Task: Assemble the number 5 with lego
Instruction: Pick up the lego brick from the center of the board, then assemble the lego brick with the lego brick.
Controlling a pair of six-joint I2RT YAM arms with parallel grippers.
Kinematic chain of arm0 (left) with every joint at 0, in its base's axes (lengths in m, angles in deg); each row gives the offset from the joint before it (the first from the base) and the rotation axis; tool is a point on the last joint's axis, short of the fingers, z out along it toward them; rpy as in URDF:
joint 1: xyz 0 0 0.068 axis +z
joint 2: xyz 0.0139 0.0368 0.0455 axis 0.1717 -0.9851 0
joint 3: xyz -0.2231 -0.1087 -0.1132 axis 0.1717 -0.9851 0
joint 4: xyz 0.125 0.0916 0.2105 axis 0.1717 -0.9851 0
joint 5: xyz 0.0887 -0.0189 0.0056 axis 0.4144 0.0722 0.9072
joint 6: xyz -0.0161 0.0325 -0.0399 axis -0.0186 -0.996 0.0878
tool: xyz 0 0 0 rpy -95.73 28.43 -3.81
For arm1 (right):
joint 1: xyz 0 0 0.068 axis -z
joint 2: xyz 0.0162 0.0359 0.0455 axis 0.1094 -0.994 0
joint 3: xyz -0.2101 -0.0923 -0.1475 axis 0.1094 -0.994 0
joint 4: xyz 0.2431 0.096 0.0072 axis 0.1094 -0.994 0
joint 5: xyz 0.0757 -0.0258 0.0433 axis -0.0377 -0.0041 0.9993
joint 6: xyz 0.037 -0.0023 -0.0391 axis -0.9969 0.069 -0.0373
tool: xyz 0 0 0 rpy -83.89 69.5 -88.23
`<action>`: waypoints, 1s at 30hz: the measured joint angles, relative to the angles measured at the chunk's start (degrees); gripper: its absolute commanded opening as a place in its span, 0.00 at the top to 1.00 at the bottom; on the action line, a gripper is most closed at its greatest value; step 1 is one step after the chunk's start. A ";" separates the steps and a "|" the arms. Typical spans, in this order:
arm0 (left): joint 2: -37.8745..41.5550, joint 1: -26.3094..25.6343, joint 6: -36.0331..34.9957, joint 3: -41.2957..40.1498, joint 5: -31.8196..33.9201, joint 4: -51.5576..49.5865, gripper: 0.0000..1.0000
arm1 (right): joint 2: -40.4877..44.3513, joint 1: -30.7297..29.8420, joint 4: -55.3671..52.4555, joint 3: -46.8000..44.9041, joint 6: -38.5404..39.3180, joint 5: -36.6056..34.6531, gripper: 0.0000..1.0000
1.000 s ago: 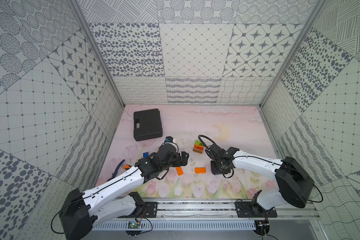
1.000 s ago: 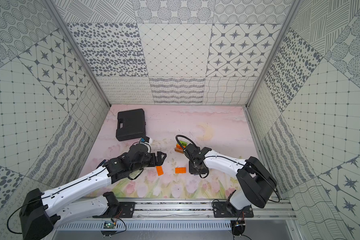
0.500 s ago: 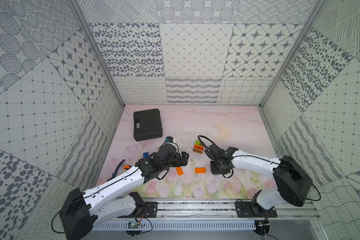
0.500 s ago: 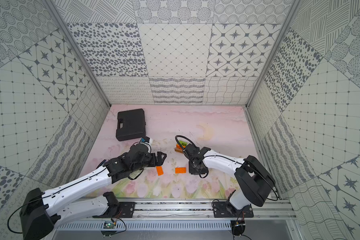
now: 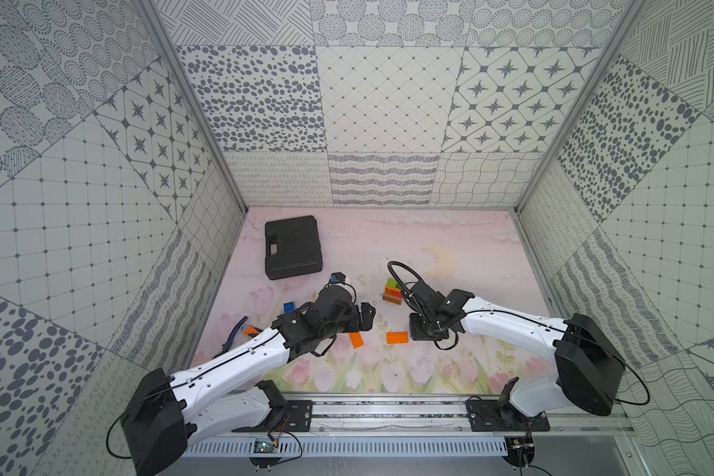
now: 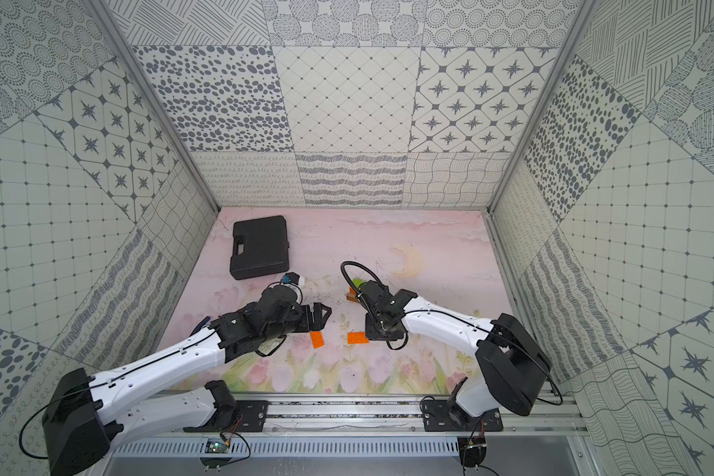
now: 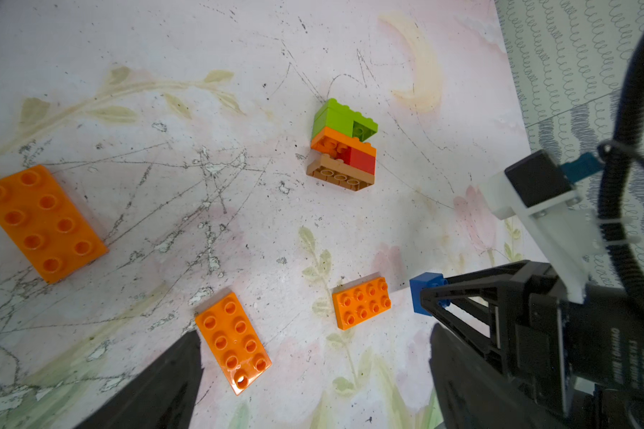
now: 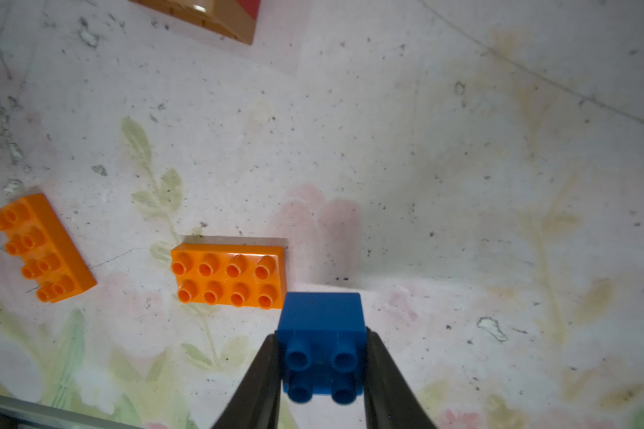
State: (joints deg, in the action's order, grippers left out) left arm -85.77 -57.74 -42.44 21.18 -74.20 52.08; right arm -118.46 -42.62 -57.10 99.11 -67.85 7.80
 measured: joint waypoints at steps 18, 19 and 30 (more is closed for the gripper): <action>2.08 0.00 0.20 -2.43 0.07 -0.02 0.01 | -8.48 -2.62 0.13 6.54 -1.81 2.36 0.69; 2.10 0.00 0.20 -2.43 0.09 -0.02 0.01 | -8.61 -2.64 0.15 6.56 -1.84 2.43 0.69; 2.14 0.04 0.20 -2.73 0.11 0.00 0.01 | -10.05 -2.80 -0.09 7.32 -2.03 2.45 0.69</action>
State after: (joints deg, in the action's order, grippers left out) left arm -83.63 -57.70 -42.24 18.45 -74.09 52.08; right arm -128.52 -45.42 -57.18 106.43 -69.88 10.24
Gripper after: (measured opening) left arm 0.988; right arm 0.355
